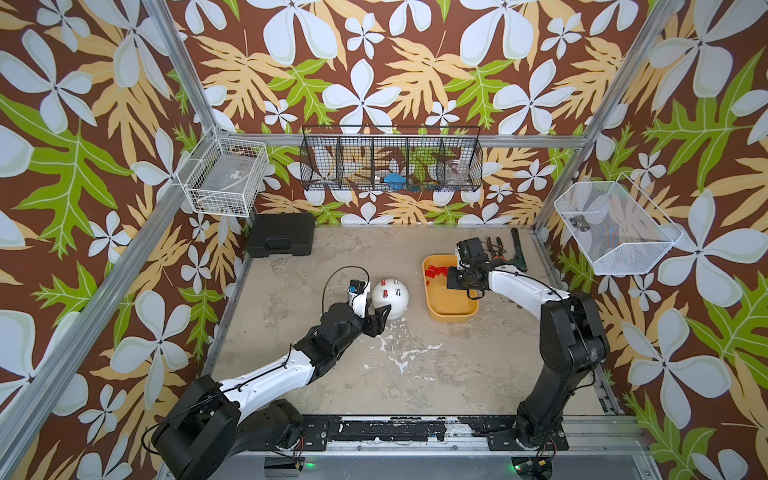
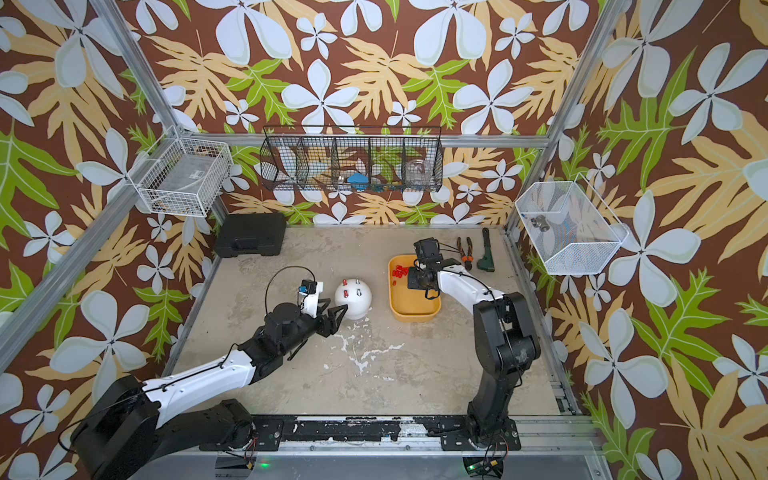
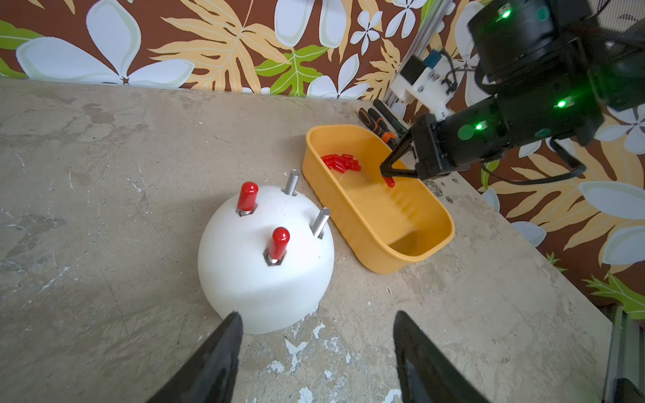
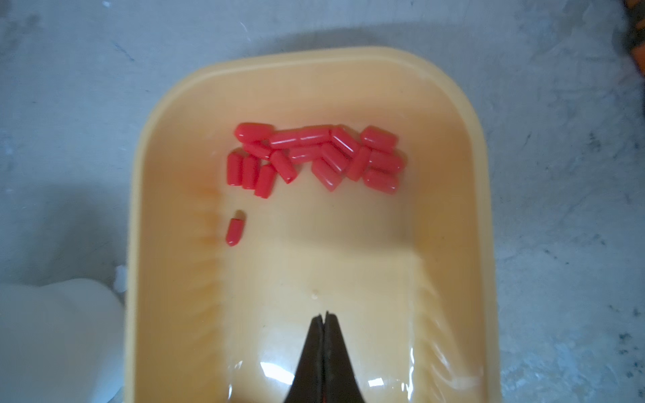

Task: Cover the protruding screws with screw protection sleeves
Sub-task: Pick up the screw protection sleeve from the storage box, then place the screw protection sleeve at the center of the board.

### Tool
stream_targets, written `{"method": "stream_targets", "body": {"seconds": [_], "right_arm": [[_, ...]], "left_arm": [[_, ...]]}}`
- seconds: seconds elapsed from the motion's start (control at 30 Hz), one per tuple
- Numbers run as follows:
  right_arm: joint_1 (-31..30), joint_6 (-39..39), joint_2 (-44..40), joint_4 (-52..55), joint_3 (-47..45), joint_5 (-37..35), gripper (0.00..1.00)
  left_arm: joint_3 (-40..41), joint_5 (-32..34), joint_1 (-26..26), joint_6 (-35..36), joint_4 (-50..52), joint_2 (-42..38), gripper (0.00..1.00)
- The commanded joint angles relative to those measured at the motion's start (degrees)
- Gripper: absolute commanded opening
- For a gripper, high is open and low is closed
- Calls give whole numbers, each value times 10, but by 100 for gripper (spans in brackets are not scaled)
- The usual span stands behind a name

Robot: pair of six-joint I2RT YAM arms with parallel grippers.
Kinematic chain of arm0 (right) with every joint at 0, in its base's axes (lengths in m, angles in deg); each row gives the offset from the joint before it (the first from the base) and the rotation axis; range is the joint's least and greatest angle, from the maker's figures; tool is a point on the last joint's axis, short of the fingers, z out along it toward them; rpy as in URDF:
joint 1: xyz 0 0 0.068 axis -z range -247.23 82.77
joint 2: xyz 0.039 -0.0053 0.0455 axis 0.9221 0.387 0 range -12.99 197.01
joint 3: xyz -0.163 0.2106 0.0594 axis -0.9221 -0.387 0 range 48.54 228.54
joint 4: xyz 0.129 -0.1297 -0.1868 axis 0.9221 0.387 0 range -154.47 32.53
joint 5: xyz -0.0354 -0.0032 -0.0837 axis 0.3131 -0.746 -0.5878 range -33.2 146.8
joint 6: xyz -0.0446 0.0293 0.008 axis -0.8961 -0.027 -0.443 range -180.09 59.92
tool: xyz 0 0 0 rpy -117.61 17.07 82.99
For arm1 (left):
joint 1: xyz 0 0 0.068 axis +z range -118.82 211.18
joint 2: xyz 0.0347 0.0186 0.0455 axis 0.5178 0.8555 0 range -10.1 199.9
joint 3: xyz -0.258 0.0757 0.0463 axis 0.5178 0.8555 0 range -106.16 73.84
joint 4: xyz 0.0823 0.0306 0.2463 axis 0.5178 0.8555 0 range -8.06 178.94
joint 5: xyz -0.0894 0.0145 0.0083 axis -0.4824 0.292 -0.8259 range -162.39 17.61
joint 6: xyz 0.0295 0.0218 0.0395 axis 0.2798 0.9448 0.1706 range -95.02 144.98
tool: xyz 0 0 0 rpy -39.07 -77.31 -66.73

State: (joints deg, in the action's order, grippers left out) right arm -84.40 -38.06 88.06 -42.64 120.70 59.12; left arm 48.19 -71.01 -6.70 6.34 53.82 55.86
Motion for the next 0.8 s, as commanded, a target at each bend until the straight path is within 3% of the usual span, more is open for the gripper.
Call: {"method": "stream_targets", "body": {"seconds": [0.0, 0.17, 0.4, 0.57, 0.7, 0.77], "right_arm": [[0, -7, -41, -6, -16, 52, 0], [-34, -9, -118, -11, -68, 157, 0], [-183, -42, -223, -26, -190, 254, 0], [-256, -105, -218, -5, -259, 147, 0], [-264, -78, -172, -21, -258, 63, 0], [-264, -74, -145, -27, -242, 56, 0]], "left_arm": [[11, 15, 1, -6, -22, -13, 70], [38, 16, 1, -13, -36, -46, 70], [93, 60, 3, -1, -1, -147, 70], [155, 70, 4, -14, -15, -219, 71], [186, 61, 4, -28, -39, -237, 71], [185, 58, 4, -27, -38, -232, 71]]}}
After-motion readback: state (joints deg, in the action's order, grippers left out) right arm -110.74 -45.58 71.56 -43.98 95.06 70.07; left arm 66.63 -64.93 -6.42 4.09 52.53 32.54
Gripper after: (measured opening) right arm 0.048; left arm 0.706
